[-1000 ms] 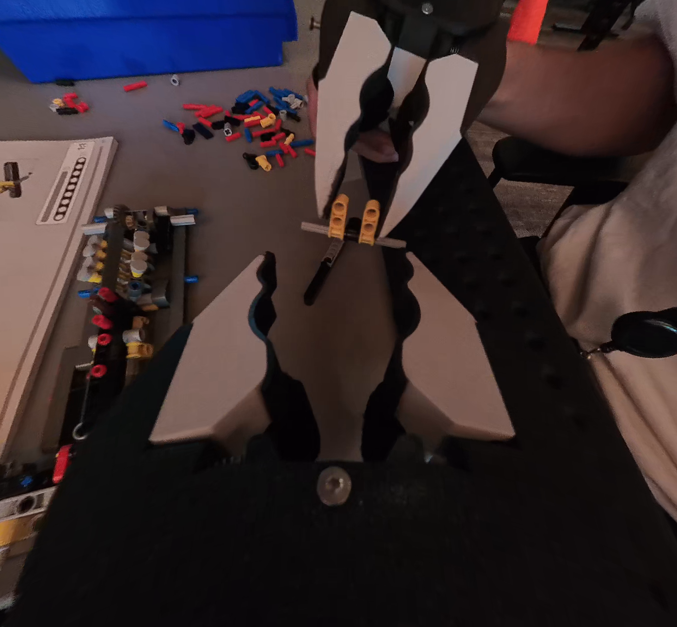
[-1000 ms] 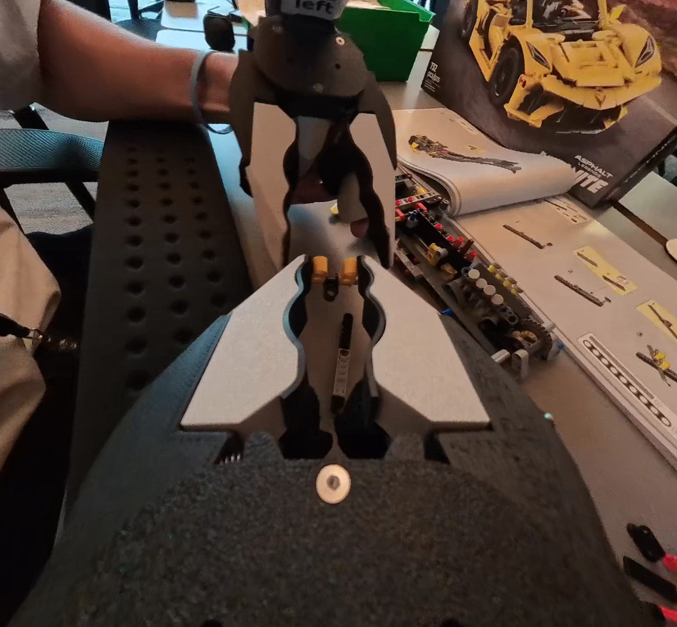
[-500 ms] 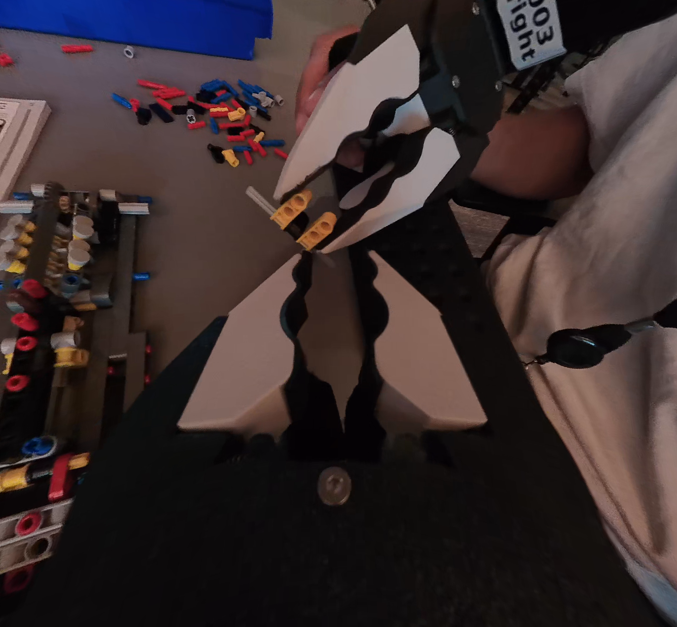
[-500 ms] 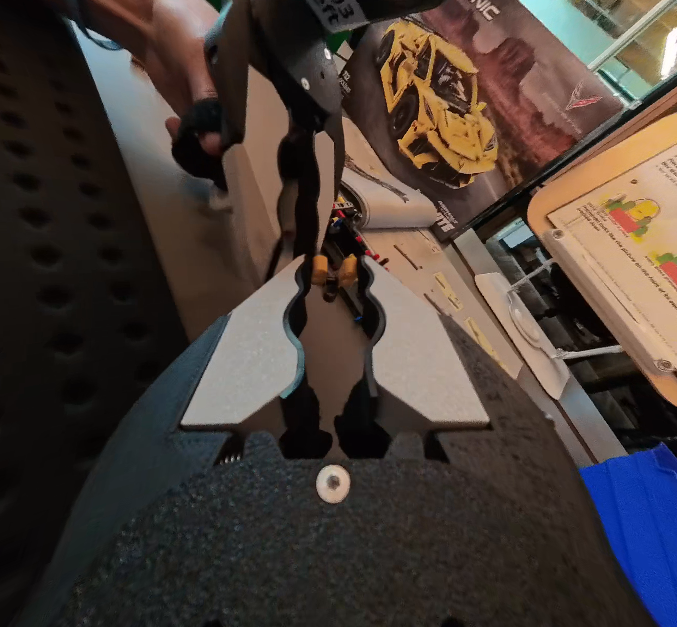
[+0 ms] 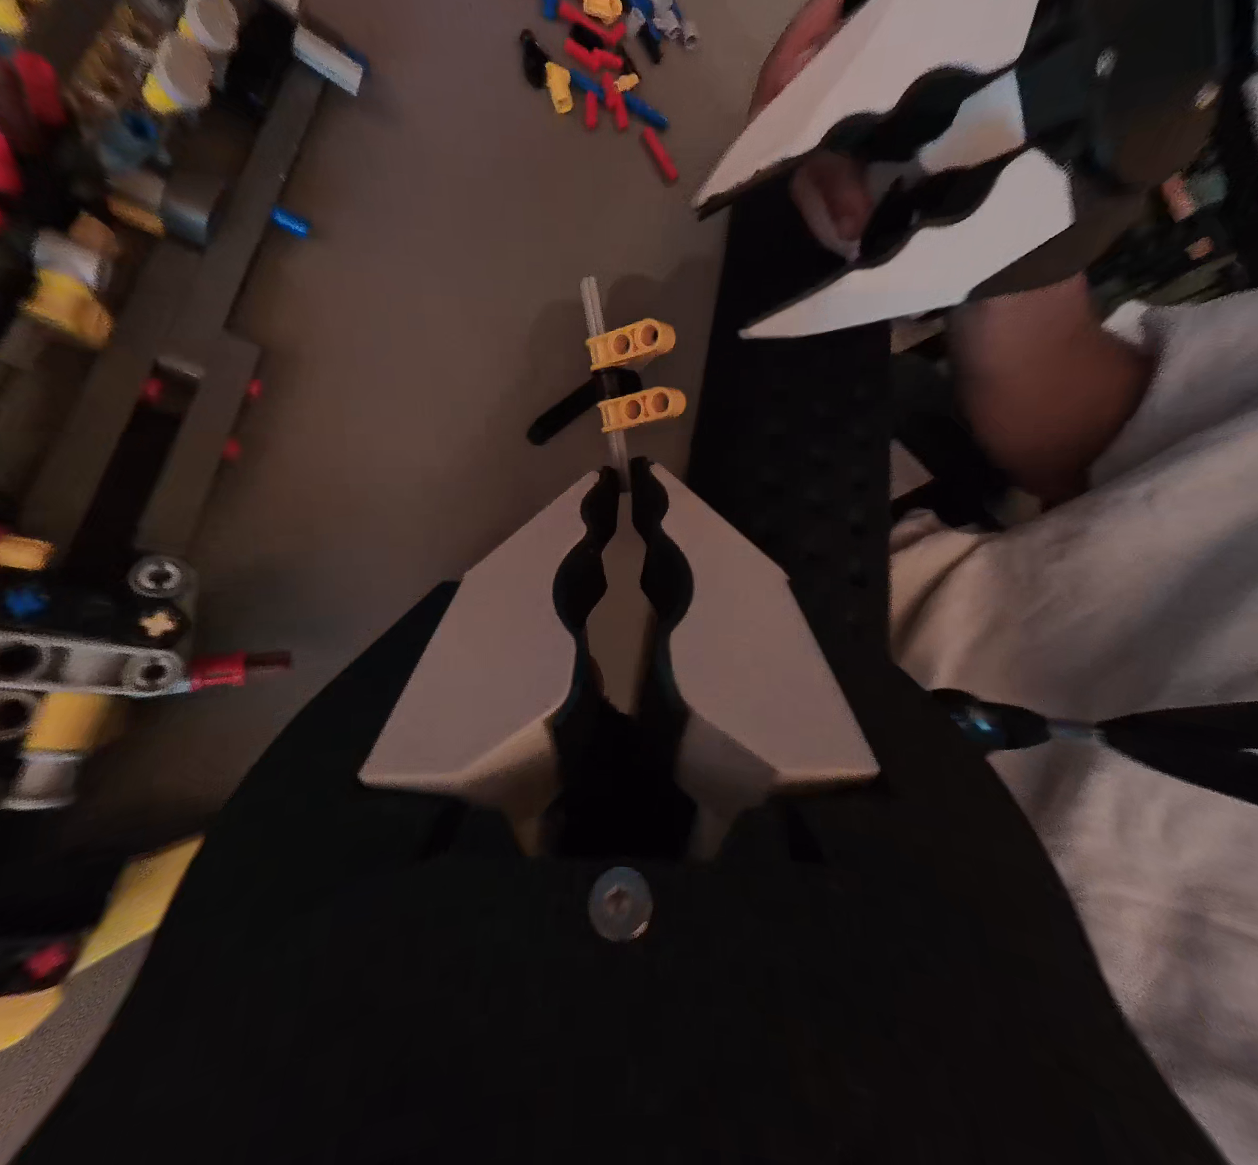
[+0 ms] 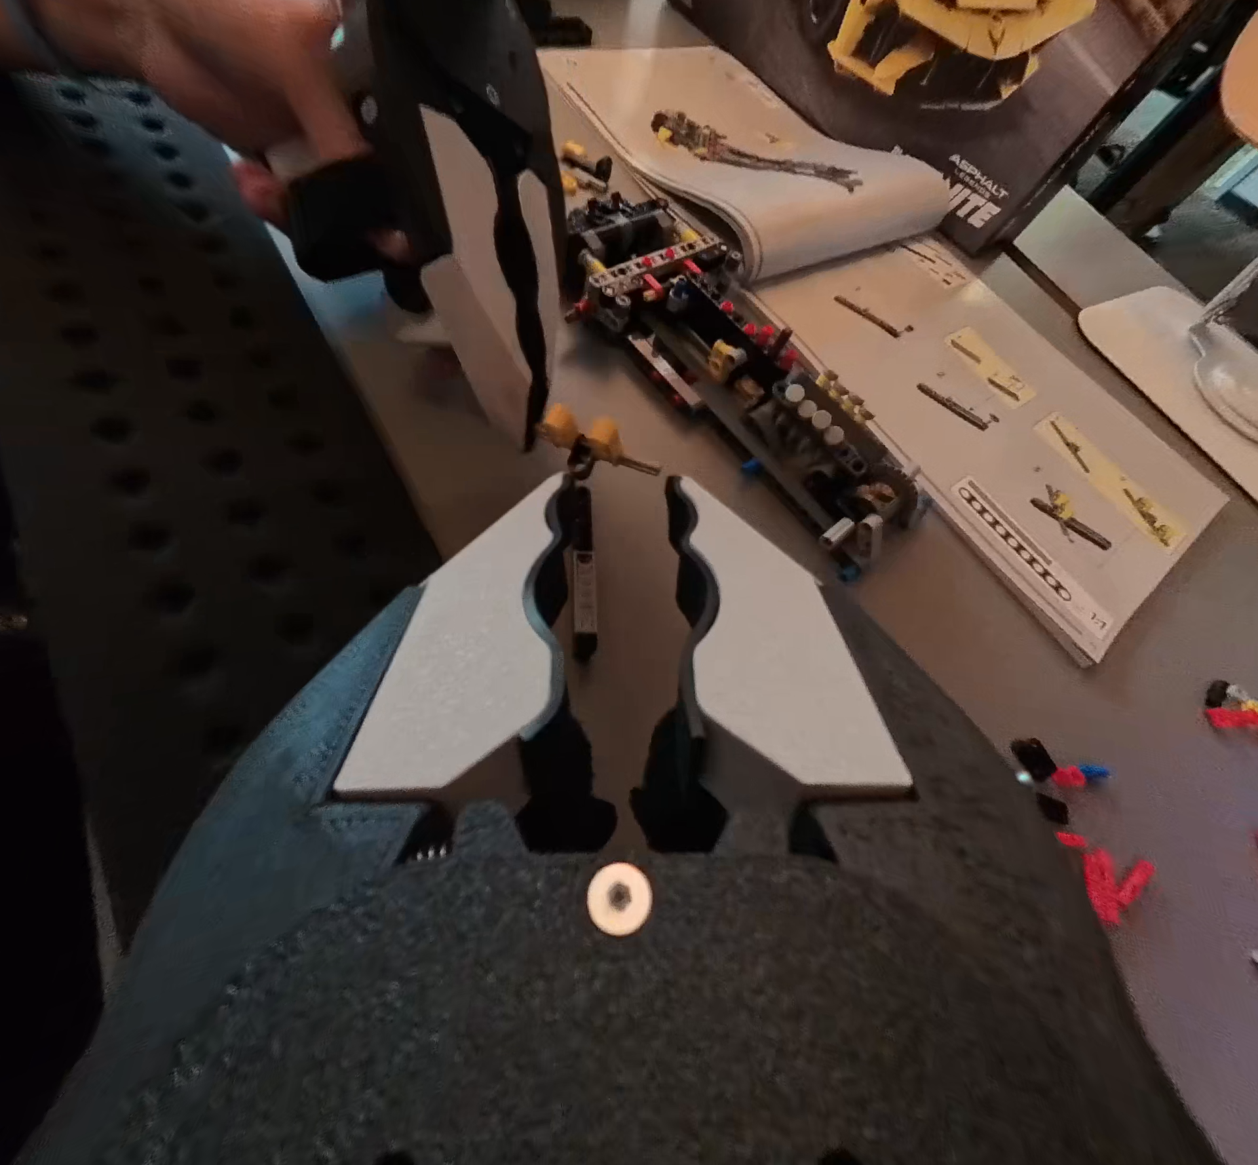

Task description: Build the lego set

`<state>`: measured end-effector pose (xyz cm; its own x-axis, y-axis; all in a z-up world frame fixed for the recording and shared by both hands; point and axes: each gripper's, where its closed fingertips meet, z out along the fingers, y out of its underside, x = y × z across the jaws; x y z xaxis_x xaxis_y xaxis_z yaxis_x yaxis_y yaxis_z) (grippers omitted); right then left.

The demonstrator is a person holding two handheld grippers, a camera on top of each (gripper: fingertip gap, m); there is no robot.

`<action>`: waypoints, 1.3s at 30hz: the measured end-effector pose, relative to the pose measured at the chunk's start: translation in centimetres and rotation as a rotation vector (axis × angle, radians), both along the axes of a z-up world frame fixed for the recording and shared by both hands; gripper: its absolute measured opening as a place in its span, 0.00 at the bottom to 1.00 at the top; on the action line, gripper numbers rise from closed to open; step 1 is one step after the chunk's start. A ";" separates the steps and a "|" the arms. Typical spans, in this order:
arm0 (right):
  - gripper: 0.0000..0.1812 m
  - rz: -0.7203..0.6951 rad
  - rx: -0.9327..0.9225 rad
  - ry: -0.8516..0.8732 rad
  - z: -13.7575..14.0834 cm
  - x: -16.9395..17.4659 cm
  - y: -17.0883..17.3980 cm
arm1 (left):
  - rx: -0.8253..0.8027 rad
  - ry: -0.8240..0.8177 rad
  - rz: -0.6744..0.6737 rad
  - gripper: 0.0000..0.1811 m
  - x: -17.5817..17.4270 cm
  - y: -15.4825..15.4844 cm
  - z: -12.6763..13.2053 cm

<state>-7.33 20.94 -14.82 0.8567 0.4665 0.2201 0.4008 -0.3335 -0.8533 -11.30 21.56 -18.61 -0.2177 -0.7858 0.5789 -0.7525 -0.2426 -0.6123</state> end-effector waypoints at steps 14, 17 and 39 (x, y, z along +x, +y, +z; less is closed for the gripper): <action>0.10 -0.015 -0.117 -0.047 -2.8 -0.4 0.5 | -0.274 0.121 0.008 0.01 1.1 -2.4 0.3; 0.11 -0.023 -0.131 -0.049 -2.8 0.0 0.2 | -0.285 0.117 0.045 0.01 1.4 -1.9 0.4; 0.04 -0.030 -0.178 -0.067 -3.3 -1.1 0.8 | -0.150 0.142 0.045 0.01 0.9 -2.0 -0.5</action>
<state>-8.41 21.73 -18.14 0.8568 0.4781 0.1930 0.4423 -0.4894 -0.7515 -10.43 19.52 -19.07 -0.0920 -0.6955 0.7126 -0.8150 -0.3586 -0.4552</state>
